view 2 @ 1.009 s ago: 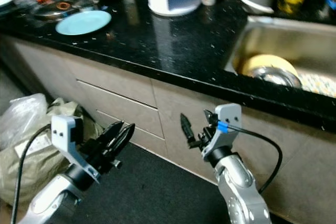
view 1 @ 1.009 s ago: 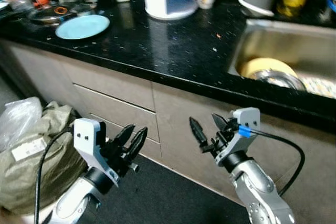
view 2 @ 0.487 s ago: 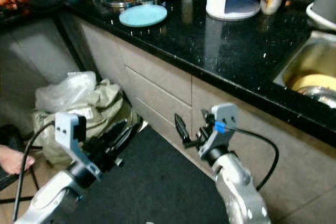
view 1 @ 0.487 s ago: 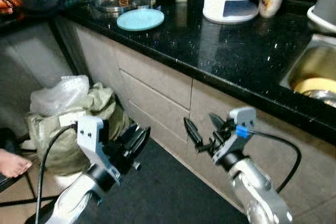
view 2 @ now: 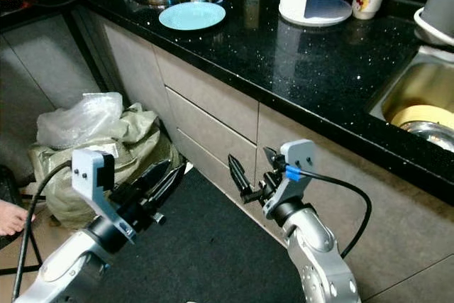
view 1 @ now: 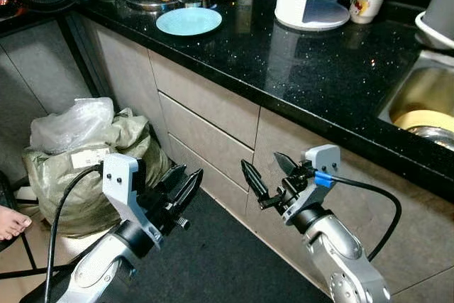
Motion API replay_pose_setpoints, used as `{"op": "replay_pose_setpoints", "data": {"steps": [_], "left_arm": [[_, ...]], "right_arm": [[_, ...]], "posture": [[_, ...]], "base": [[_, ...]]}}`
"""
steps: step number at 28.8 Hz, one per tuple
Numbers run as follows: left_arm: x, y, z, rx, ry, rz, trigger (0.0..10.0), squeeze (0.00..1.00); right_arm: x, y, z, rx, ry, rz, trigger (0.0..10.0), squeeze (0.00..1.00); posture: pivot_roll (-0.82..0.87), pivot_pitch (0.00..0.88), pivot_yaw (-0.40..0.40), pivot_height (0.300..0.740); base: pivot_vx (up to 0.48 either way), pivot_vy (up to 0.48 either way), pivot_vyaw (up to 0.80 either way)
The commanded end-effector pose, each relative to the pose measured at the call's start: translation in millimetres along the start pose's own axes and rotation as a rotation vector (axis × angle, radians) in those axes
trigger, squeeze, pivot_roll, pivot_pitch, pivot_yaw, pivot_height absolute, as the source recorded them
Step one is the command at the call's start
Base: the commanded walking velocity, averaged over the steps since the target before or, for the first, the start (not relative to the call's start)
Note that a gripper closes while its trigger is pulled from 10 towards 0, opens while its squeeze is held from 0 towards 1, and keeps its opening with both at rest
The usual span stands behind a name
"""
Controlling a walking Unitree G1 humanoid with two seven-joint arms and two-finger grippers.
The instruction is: Kitchen organization
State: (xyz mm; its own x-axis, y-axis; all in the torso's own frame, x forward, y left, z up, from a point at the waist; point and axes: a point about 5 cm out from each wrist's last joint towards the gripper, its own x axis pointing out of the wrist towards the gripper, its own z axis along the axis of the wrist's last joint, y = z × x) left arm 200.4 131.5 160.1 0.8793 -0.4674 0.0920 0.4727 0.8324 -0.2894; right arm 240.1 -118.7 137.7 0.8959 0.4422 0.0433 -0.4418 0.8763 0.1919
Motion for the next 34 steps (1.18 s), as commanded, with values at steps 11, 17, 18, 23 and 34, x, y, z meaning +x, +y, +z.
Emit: {"op": "replay_pose_setpoints", "data": {"steps": [11,17,18,23,34], "left_arm": [[-0.4,0.5,-0.3,-0.015,0.008,-0.015,10.0,0.0],[-0.1,0.3,-0.5,-0.016,0.01,-0.02,10.0,0.0],[-0.1,0.3,-0.5,-0.016,0.01,-0.02,10.0,0.0],[0.3,-0.4,-0.5,-0.02,0.01,-0.024,10.0,0.0],[0.7,-1.0,-1.0,-0.029,0.01,-0.034,10.0,0.0]], "right_arm": [[1.2,5.6,1.4,-0.032,-0.009,0.026,10.0,0.0],[1.4,6.8,2.5,-0.038,-0.012,0.031,10.0,0.0],[1.4,6.8,2.5,-0.038,-0.012,0.031,10.0,0.0],[1.4,7.4,3.9,-0.042,-0.017,0.039,10.0,0.0],[0.8,14.1,8.3,-0.054,-0.048,0.104,10.0,0.0]], "posture": [[0.03,0.0,0.005,0.74],[0.03,0.0,0.005,0.74],[0.03,0.0,0.005,0.74],[0.03,0.0,0.003,0.74],[0.03,0.0,0.001,0.74]], "base": [[0.346,0.0,0.75],[0.369,0.0,0.0],[0.371,0.0,0.0],[0.37,0.0,0.0],[0.372,0.0,0.22]]}}
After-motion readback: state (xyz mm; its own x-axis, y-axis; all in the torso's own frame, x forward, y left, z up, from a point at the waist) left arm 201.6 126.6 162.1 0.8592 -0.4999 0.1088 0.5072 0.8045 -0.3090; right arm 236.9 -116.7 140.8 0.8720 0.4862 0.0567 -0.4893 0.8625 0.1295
